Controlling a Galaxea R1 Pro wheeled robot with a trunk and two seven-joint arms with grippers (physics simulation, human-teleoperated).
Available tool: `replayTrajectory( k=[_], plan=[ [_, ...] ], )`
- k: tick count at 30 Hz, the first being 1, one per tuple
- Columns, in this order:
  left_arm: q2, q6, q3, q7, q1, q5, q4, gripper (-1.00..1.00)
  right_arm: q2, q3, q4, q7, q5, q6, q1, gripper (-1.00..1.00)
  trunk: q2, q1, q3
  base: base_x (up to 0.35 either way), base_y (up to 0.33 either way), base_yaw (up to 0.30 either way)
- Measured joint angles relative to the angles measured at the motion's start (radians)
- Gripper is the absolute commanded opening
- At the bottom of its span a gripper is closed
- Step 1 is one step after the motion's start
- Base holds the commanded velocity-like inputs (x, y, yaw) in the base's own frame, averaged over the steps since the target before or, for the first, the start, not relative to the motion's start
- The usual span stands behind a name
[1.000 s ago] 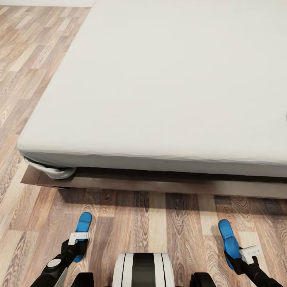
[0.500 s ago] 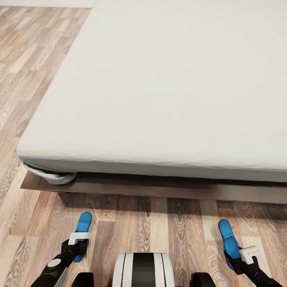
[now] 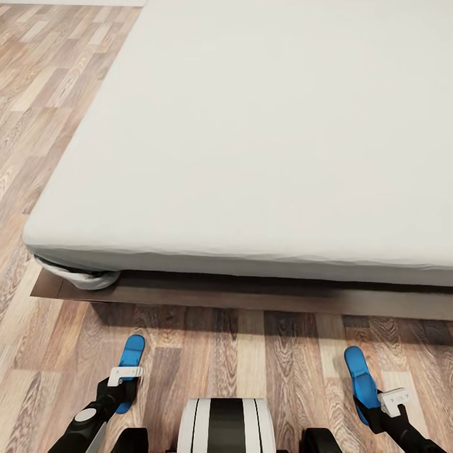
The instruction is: In the bedroom, move the book from the bed onto either nightstand, and place the two sandals side by side next to the bed.
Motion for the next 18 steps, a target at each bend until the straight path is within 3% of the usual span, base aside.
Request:
replayTrajectory(
  k=[6,18],
  plan=[
    [0.000,0.000,0.000,0.002,0.000,-0.001,-0.001,-1.00,0.001,0.001,0.000,0.000,0.000,0.000,0.000,-1.00,-0.001,0.002,-0.019,0.000,0.000,0.000],
    [0.000,-0.026,0.001,0.001,0.001,0.001,0.001,-1.00,0.001,0.000,-0.001,-0.001,0.000,0.000,0.000,-1.00,-0.001,0.002,-0.019,0.000,0.000,0.000]
  ],
)
